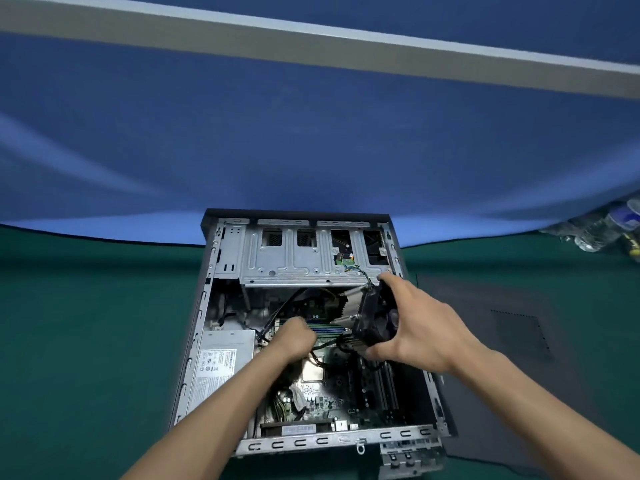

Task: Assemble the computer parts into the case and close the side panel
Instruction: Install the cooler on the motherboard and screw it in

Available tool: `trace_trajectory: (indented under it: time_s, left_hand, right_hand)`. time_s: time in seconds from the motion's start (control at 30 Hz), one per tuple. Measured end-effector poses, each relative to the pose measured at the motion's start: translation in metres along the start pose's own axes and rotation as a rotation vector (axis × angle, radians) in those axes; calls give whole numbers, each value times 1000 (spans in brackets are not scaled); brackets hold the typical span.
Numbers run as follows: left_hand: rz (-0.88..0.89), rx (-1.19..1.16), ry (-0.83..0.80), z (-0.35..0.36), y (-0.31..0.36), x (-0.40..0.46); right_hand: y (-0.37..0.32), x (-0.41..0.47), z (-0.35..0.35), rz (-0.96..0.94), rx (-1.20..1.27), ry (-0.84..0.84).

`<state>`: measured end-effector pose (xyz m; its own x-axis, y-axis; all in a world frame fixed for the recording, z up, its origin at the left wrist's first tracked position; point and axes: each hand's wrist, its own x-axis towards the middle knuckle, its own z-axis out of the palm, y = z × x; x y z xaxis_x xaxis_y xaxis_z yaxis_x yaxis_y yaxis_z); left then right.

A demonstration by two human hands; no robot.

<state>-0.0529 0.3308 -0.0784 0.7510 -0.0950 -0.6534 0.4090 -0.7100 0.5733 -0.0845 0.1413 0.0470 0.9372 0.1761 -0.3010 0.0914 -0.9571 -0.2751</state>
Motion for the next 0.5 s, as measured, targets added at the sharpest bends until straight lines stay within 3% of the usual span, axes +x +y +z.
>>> trace_trajectory:
  time_s: [0.17, 0.23, 0.37, 0.5]
  left_hand:
    - [-29, -373, -59, -1, 1, -5]
    - [9, -344, -64, -4, 1, -5]
    - [272, 745, 78, -11, -8, -6]
    - [432, 1299, 159, 0, -12, -2]
  right_hand:
    - [0, 3, 3, 34, 123, -12]
    - [-1, 6, 6, 43, 155, -16]
    - [-4, 14, 10, 55, 163, -38]
    - [-5, 22, 17, 45, 131, -74]
